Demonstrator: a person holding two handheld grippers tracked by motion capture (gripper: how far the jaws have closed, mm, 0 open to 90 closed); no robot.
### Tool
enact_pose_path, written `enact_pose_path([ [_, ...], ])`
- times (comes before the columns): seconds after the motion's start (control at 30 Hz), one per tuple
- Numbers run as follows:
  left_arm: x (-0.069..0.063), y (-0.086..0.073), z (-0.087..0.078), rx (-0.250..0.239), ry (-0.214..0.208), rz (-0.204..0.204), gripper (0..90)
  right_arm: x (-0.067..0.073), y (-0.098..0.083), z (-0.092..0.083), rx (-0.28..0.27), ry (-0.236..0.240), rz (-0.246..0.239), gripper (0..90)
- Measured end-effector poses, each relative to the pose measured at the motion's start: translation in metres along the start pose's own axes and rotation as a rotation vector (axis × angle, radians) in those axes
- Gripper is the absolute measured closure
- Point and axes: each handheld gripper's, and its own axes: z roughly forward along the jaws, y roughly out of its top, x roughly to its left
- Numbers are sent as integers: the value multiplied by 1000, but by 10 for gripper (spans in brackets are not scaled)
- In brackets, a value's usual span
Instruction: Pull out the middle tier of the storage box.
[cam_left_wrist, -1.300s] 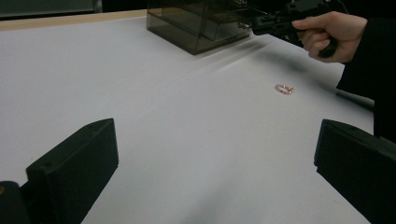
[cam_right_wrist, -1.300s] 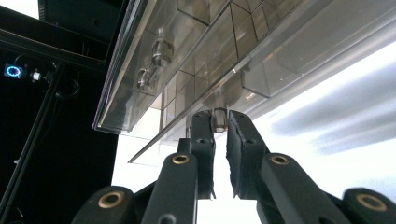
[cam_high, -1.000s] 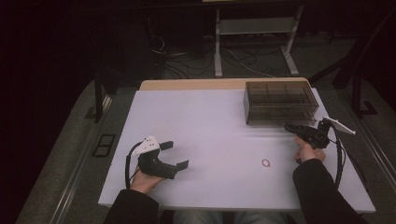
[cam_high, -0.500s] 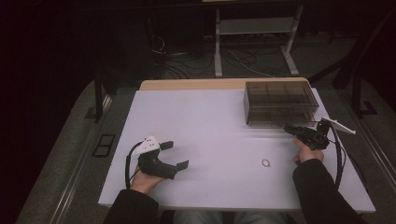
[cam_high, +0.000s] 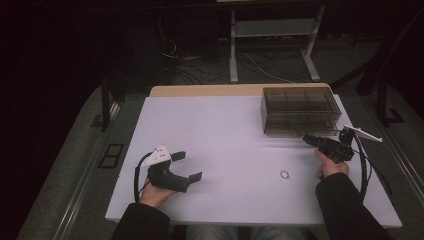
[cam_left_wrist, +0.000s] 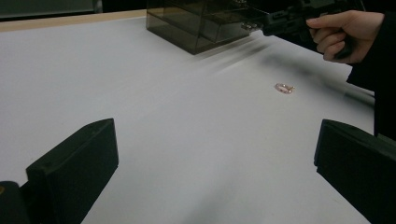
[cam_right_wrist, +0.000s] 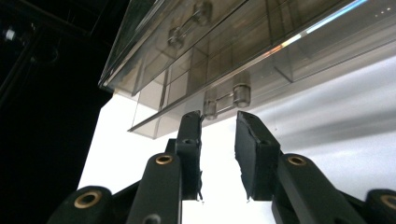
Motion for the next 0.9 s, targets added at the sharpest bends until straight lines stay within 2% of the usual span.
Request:
enact_pose_path([
  [0.27, 0, 0, -1, -2, 5, -7, 0, 5, 0, -9, 2, 23, -97, 599],
  [0.3, 0, -1, -1, -2, 6, -8, 0, 7, 1, -10, 15, 12, -142, 555],
  [0.37, 0, -1, -1, -2, 8, -7, 0, 9, 2, -10, 21, 3, -161, 541],
  [0.47, 0, -1, -2, 0, 12, -7, 0, 13, 4, -9, 50, -12, -254, 496],
  [0.5, 0, -2, -2, 3, 15, -8, 0, 15, 4, -10, 63, -18, -259, 485],
  [0.53, 0, -2, -2, 6, 18, -9, 0, 17, 5, -10, 69, -19, -305, 459],
  [0.57, 0, -2, -2, 8, 22, -11, 0, 22, 6, -11, 99, -27, -353, 446],
  [0.6, 1, -2, -2, 10, 24, -9, 0, 22, 6, -11, 99, -27, -353, 446],
  [0.73, 2, -3, -1, 13, 29, -13, 0, 29, 7, -11, 155, -39, -460, 406],
  [0.83, 3, -4, -1, 19, 33, -16, 0, 34, 7, -11, 193, -39, -516, 394],
  [0.9, 3, -4, -2, 18, 35, -18, 0, 37, 8, -12, 214, -22, -554, 384],
])
